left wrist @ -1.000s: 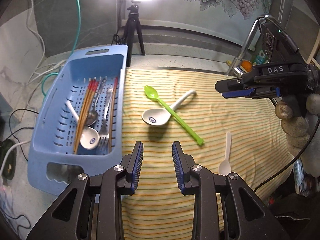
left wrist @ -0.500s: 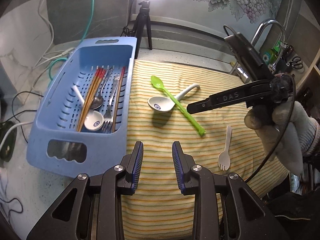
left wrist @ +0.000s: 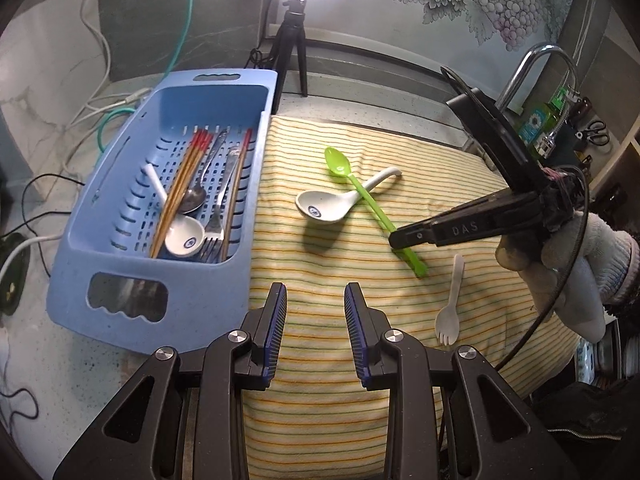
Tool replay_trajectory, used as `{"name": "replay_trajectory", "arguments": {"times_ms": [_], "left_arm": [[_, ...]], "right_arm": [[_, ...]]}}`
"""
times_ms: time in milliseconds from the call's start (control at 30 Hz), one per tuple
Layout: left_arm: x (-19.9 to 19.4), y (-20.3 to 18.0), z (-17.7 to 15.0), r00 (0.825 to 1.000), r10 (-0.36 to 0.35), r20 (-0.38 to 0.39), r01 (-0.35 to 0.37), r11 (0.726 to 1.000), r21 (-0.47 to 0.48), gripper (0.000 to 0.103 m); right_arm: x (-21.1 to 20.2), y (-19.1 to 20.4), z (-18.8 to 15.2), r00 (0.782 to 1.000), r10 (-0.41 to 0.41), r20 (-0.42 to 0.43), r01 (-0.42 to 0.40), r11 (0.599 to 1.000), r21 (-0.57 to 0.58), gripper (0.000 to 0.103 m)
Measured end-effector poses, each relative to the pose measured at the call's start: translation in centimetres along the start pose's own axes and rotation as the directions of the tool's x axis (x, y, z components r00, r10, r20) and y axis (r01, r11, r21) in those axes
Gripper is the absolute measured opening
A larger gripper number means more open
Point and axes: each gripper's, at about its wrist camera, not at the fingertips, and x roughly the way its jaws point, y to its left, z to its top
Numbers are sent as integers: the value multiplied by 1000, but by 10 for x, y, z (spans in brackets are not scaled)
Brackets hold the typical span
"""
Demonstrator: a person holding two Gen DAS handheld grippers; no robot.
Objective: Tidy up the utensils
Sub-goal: 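Lower the left gripper onto the green plastic spoon while the right gripper moves toward the white spork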
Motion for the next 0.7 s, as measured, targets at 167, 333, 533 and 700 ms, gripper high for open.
{"name": "replay_trajectory", "arguments": {"times_ms": [167, 333, 533, 700], "left_arm": [[7, -13, 8, 1000, -18, -9, 18, 999, 40, 28], [17, -25, 26, 999, -36, -21, 38, 995, 96, 28], [47, -36, 62, 995, -76, -58, 84, 983, 162, 28], [80, -58, 89, 987, -115, -116, 140, 960, 240, 28]], "right_arm": [[-11, -10, -12, 999, 11, -33, -14, 996, -90, 6], [-19, -12, -27, 997, -13, -80, -4, 979, -206, 7], [-42, -22, -40, 1000, -15, -12, 13, 988, -152, 8], [-59, -34, -55, 992, 118, 54, -118, 993, -9, 8]]}}
